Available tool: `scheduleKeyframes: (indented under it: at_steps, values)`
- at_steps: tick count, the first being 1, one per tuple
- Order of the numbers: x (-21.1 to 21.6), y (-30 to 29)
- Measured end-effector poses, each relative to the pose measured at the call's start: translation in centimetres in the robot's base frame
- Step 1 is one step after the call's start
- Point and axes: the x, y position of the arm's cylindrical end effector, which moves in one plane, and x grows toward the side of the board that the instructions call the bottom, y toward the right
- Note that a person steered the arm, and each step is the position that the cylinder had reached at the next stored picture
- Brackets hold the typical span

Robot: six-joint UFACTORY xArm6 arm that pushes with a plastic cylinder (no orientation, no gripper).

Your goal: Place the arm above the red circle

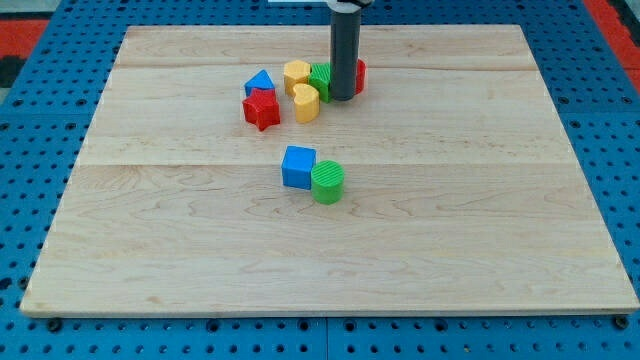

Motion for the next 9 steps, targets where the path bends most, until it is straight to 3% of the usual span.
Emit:
scheduleKeyframes:
  at_steps: [2,4,7,9]
  values:
    - [0.1,1.5]
    - [0.0,8.2]
    - [-8.8,4.8]
    - [-10.0,0.6]
